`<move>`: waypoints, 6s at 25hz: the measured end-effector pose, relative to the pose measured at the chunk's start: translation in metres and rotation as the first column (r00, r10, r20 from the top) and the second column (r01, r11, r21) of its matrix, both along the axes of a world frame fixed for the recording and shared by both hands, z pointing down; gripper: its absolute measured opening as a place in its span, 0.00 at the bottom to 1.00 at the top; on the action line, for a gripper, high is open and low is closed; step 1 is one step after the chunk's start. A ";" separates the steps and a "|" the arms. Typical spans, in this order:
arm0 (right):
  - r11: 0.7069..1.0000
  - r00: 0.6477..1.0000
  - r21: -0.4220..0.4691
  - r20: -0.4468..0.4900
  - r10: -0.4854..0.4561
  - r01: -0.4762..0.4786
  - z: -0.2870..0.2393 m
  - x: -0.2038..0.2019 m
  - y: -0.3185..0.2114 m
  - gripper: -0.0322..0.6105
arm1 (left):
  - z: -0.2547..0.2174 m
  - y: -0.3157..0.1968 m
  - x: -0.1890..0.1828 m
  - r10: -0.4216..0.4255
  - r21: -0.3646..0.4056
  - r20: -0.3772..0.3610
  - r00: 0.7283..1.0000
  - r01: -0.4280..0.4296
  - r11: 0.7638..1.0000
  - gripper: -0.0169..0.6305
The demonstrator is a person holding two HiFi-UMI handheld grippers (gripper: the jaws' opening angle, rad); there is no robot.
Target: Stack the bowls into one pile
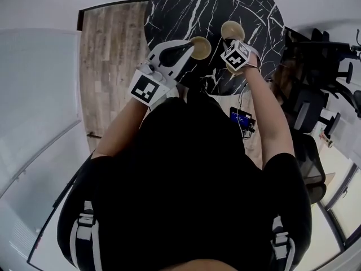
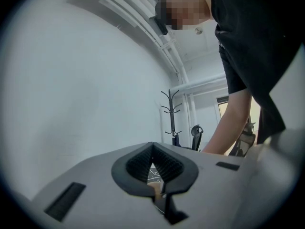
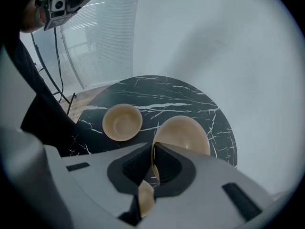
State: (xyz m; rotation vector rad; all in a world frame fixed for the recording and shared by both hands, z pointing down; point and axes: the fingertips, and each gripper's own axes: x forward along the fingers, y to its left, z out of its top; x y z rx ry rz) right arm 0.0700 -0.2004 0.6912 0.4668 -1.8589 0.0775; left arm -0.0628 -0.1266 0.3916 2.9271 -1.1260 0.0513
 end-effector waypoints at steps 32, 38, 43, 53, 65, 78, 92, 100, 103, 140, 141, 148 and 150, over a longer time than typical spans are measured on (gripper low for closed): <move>0.992 0.996 -0.090 -0.009 -0.085 0.084 0.042 -0.117 0.084 0.07 | 0.003 0.045 -0.072 -0.045 -0.002 0.001 0.999 0.045 0.999 0.03; 0.990 0.995 -0.104 -0.017 -0.100 0.097 0.049 -0.122 0.087 0.07 | 0.006 0.047 -0.074 -0.054 -0.005 0.004 0.999 0.054 0.999 0.03; 0.989 0.995 -0.118 -0.029 -0.097 0.093 0.054 -0.122 0.088 0.08 | 0.005 0.048 -0.078 -0.065 -0.012 0.005 0.998 0.065 0.998 0.03; 0.989 0.996 -0.120 -0.014 -0.084 0.082 0.042 -0.120 0.095 0.18 | 0.004 0.052 -0.072 -0.052 -0.003 -0.006 0.999 0.052 0.999 0.03; 0.998 0.998 -0.060 0.052 0.033 -0.030 -0.009 -0.075 0.086 0.21 | -0.007 0.048 -0.025 0.057 0.025 -0.016 0.998 -0.056 0.998 0.03; 0.969 0.970 -0.075 0.042 0.239 -0.235 -0.009 0.033 0.096 0.24 | -0.012 0.036 0.054 0.211 0.050 -0.024 0.977 -0.210 0.976 0.03; 0.936 0.952 -0.186 0.012 0.306 -0.299 0.040 0.072 0.123 0.25 | -0.003 0.025 0.096 0.275 0.026 0.000 0.962 -0.274 0.961 0.03; 0.927 0.959 -0.248 -0.024 0.284 -0.281 0.068 0.072 0.129 0.27 | 0.005 0.018 0.088 0.252 0.005 0.010 0.968 -0.252 0.968 0.03; 0.927 0.962 -0.260 -0.035 0.271 -0.271 0.076 0.069 0.130 0.27 | 0.008 0.015 0.082 0.235 0.000 0.013 0.972 -0.235 0.972 0.03; 0.977 0.982 -0.113 -0.070 0.174 -0.181 0.029 0.038 0.103 0.06 | -0.006 0.027 0.021 0.129 0.021 -0.029 0.991 -0.129 0.991 0.03; 0.979 0.983 -0.105 -0.068 0.168 -0.174 0.026 0.034 0.102 0.06 | -0.007 0.029 0.018 0.126 0.024 -0.029 0.992 -0.125 0.992 0.03; 0.993 0.993 -0.057 -0.063 0.096 -0.099 0.006 0.000 0.093 0.06 | -0.013 0.038 -0.005 0.092 0.042 -0.037 0.995 -0.090 0.995 0.03; 0.995 0.995 -0.051 -0.061 0.078 -0.081 0.003 -0.010 0.091 0.06 | -0.014 0.040 -0.013 0.077 0.044 -0.042 0.996 -0.075 0.996 0.03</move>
